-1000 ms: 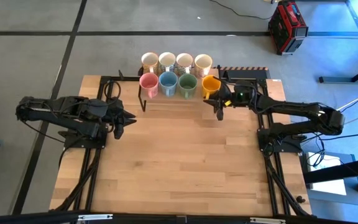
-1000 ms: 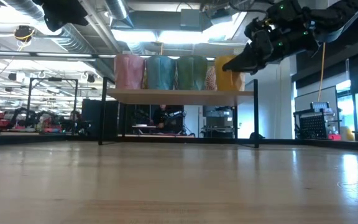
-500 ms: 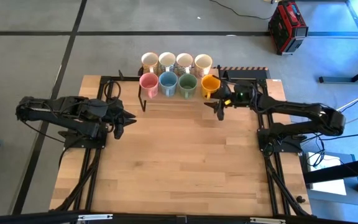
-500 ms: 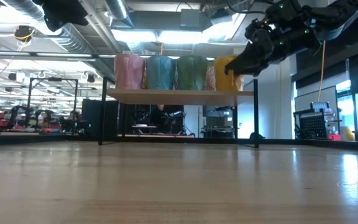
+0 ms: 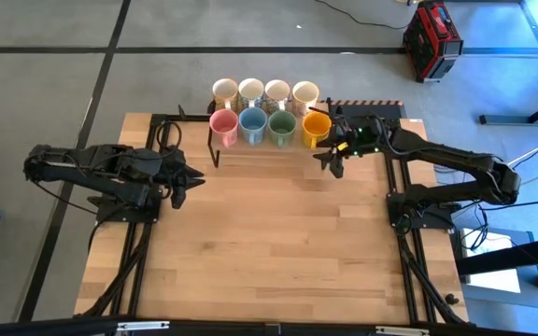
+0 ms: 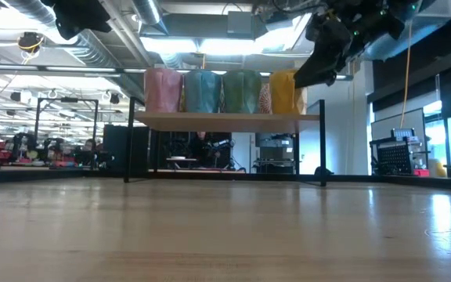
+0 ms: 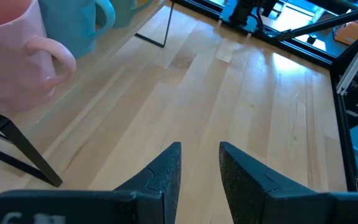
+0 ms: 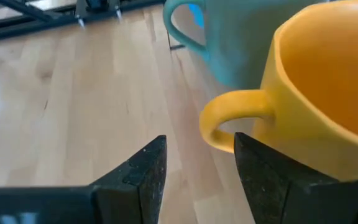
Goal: Place coffee mugs
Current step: Return to Home Position
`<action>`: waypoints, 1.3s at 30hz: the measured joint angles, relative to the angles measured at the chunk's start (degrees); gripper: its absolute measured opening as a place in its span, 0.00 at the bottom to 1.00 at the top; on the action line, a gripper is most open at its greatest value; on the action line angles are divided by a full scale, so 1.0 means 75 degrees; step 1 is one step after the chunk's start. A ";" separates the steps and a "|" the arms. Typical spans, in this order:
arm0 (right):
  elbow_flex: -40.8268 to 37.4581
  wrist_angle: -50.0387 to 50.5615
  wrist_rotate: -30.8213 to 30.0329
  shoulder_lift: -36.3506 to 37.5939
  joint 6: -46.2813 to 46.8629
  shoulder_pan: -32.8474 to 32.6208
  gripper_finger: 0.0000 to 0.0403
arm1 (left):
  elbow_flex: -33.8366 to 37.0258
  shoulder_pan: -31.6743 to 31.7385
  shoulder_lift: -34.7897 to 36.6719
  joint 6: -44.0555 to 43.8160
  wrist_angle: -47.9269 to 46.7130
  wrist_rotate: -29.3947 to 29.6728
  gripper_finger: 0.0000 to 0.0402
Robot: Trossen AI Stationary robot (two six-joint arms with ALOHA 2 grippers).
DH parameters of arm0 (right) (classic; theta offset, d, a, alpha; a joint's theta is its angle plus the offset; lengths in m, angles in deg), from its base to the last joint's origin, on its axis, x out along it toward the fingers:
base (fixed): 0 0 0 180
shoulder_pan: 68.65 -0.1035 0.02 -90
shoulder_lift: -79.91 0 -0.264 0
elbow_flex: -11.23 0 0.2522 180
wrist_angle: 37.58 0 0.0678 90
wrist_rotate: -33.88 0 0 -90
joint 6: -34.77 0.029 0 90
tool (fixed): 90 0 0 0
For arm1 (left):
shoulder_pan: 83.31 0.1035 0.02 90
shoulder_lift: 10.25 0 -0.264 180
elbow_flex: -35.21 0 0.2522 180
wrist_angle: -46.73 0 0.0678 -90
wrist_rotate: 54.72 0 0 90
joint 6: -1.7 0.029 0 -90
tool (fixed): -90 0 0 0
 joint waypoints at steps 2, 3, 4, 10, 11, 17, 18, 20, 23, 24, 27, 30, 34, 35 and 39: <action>0.0340 0.0582 -0.0003 0.0000 -0.0055 0.0000 0.44 | 0.0000 -0.0001 0.0000 0.0000 0.0002 0.0000 0.26; 0.0530 0.0906 -0.0006 0.0000 -0.0060 0.0000 0.44 | 0.0000 0.0002 -0.0003 0.0000 0.0002 0.0000 0.26; 0.0713 0.1257 -0.0006 0.0000 -0.0063 0.0000 0.44 | 0.0000 0.0000 0.0000 0.0000 0.0002 0.0000 0.26; 0.2230 0.4286 -0.0006 0.0000 0.0368 -0.0002 0.44 | 0.0000 0.0002 -0.0003 0.0000 0.0002 -0.0020 0.26; 0.2558 0.4901 -0.0007 0.0000 0.0659 -0.0009 0.44 | 0.0000 -0.0001 0.0000 0.0006 0.0002 -0.0078 0.26; 0.3373 0.4451 -0.0079 0.0577 0.2062 -0.1505 0.34 | 0.0197 -0.0177 0.0041 0.1125 0.1547 -0.0445 0.13; 0.3225 0.3537 -0.0323 0.0771 0.2160 -0.1976 0.28 | 0.0349 -0.0228 0.0100 0.1426 0.2019 -0.0494 0.09; 0.2723 0.1863 -0.0954 0.1159 0.2220 -0.2798 0.16 | 0.0730 -0.0330 0.0290 0.1851 0.3009 -0.0575 0.02; 0.1828 -0.0031 -0.1882 0.1615 0.1881 -0.3702 0.03 | 0.1522 -0.0414 0.0657 0.2244 0.4430 -0.0945 0.02; 0.1517 -0.0421 -0.2150 0.1760 0.1855 -0.3935 0.03 | 0.1799 -0.0436 0.0764 0.2370 0.4793 -0.1078 0.02; 0.0613 -0.1344 -0.3012 0.2204 0.2153 -0.4445 0.10 | 0.2507 -0.0453 0.1064 0.2342 0.5315 -0.1146 0.02; 0.0002 -0.1721 -0.3395 0.2396 0.2790 -0.4731 0.15 | 0.2955 -0.0453 0.1339 0.1973 0.5256 -0.1035 0.01; -0.0297 -0.1544 -0.3049 0.2387 0.3054 -0.4834 0.19 | 0.3309 -0.0453 0.1443 0.1932 0.5237 -0.1027 0.00; -0.0317 -0.1651 -0.2938 0.2382 0.3084 -0.4855 0.19 | 0.3341 -0.0453 0.1437 0.1785 0.5228 -0.1053 0.00; -0.0643 -0.1687 -0.2792 0.2329 0.2473 -0.4858 0.19 | 0.3526 -0.0405 0.1431 0.2420 0.5367 -0.1181 0.00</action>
